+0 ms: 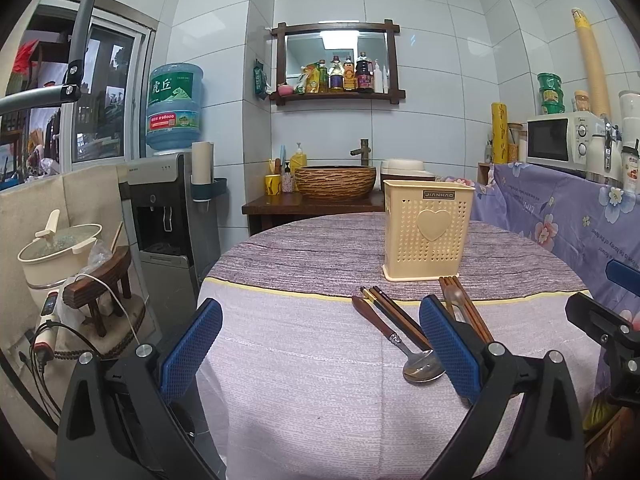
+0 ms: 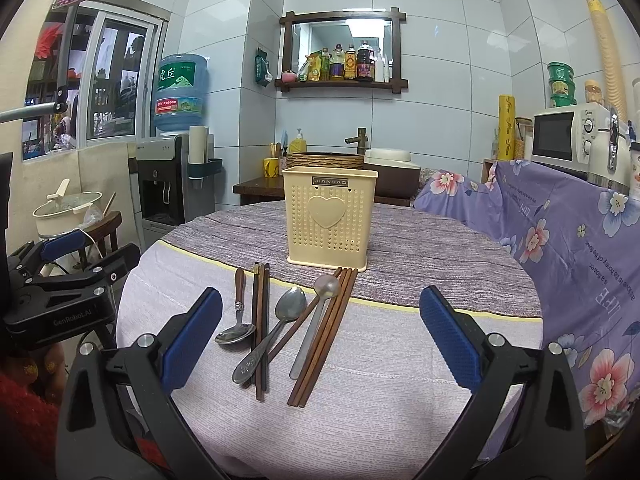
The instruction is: Organize utensils
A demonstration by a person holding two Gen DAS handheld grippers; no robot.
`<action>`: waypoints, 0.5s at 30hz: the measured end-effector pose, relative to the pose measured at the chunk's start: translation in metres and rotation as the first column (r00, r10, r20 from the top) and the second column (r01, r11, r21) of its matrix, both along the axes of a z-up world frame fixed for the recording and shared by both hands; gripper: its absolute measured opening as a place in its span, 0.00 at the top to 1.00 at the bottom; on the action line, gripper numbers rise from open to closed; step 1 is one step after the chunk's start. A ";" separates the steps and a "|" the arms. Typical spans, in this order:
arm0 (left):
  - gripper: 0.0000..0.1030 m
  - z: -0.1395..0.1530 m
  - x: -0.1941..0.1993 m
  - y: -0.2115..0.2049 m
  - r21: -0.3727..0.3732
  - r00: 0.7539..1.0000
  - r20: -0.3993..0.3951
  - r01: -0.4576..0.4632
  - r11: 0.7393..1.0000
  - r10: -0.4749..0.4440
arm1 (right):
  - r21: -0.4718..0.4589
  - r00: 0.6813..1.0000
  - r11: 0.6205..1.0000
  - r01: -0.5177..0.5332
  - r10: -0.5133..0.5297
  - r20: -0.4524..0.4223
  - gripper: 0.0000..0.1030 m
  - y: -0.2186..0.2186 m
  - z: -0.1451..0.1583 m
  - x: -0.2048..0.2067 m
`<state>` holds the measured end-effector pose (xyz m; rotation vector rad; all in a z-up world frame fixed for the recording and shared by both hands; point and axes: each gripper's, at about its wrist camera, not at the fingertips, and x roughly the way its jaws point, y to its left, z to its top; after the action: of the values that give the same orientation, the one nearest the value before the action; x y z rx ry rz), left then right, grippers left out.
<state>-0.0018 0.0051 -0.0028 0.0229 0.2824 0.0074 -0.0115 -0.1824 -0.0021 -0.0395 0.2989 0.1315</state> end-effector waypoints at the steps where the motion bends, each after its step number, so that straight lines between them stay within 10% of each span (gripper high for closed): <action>1: 0.05 0.000 0.000 0.000 0.000 1.000 0.000 0.000 1.000 0.000 | 0.001 1.000 1.000 0.000 0.000 -0.001 0.05 0.000 0.000 0.000; 15: 0.05 -0.002 -0.001 0.001 0.000 1.000 -0.003 0.001 1.000 -0.001 | 0.000 1.000 1.000 0.000 0.000 -0.001 0.05 0.001 0.000 0.000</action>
<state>-0.0024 0.0063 -0.0049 0.0236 0.2856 0.0059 -0.0115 -0.1819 -0.0022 -0.0393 0.2998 0.1314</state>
